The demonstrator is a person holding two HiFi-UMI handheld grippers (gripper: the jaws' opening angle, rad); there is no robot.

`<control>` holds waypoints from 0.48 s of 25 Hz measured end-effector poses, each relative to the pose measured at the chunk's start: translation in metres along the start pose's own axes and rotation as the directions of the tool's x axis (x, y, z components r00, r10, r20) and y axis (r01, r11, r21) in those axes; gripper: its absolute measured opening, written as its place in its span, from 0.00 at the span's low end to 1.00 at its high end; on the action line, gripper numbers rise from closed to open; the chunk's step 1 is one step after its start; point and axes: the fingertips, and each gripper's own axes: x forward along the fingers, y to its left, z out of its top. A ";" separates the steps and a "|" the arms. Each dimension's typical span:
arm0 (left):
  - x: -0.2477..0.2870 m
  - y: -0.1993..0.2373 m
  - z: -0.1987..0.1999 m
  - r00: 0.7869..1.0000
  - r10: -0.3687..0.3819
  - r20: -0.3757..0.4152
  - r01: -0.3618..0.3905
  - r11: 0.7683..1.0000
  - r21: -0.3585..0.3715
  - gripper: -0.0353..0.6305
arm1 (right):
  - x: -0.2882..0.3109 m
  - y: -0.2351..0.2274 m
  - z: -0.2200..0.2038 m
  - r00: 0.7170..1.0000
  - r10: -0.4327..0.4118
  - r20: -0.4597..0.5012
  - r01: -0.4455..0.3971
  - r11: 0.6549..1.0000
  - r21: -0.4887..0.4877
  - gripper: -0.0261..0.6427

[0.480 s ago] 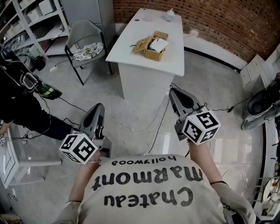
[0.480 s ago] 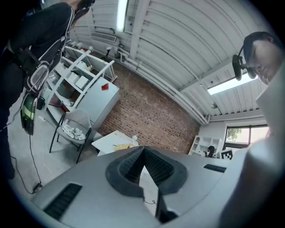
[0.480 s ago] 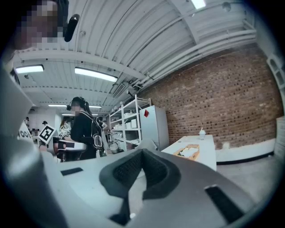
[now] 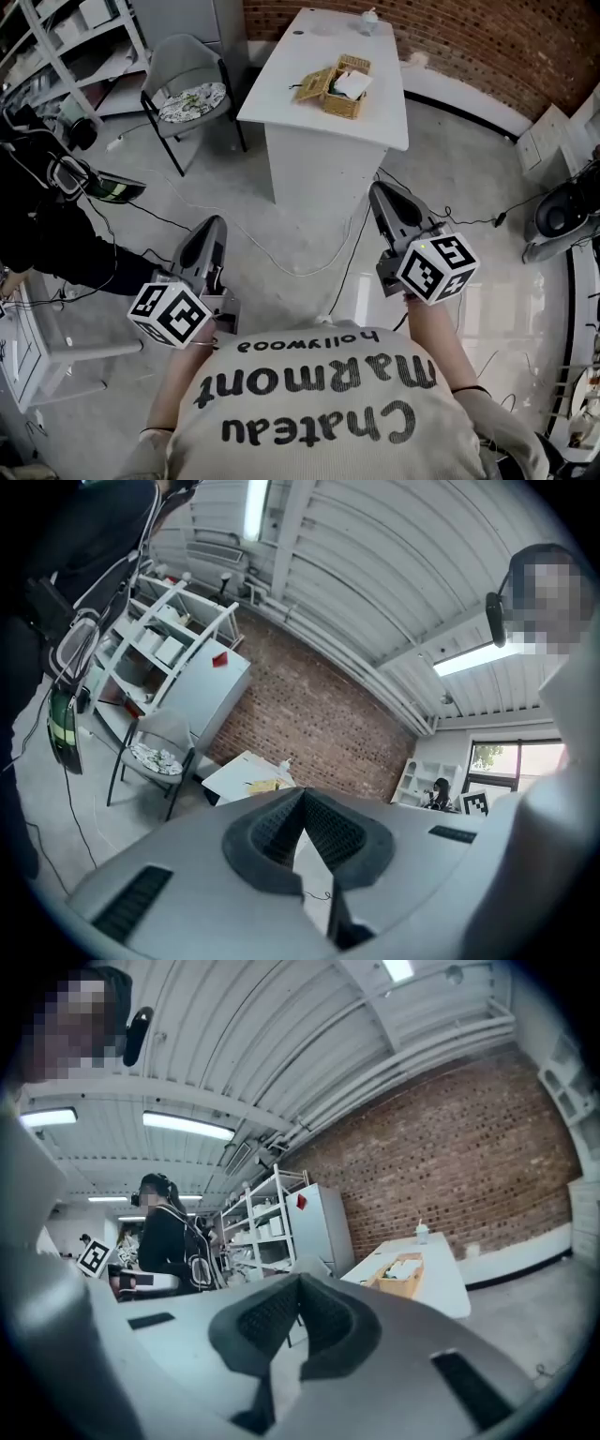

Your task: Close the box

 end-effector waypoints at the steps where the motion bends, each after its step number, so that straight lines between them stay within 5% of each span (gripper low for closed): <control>1: -0.002 0.004 0.001 1.000 0.003 -0.005 -0.003 1.000 0.001 0.06 | 0.001 0.001 -0.002 1.000 -0.004 0.002 0.004 1.000 0.021 0.04; 12: -0.015 0.051 -0.019 0.996 0.078 -0.041 -0.079 0.996 -0.034 0.06 | 0.039 0.014 -0.037 0.998 0.014 -0.066 -0.010 0.998 0.054 0.04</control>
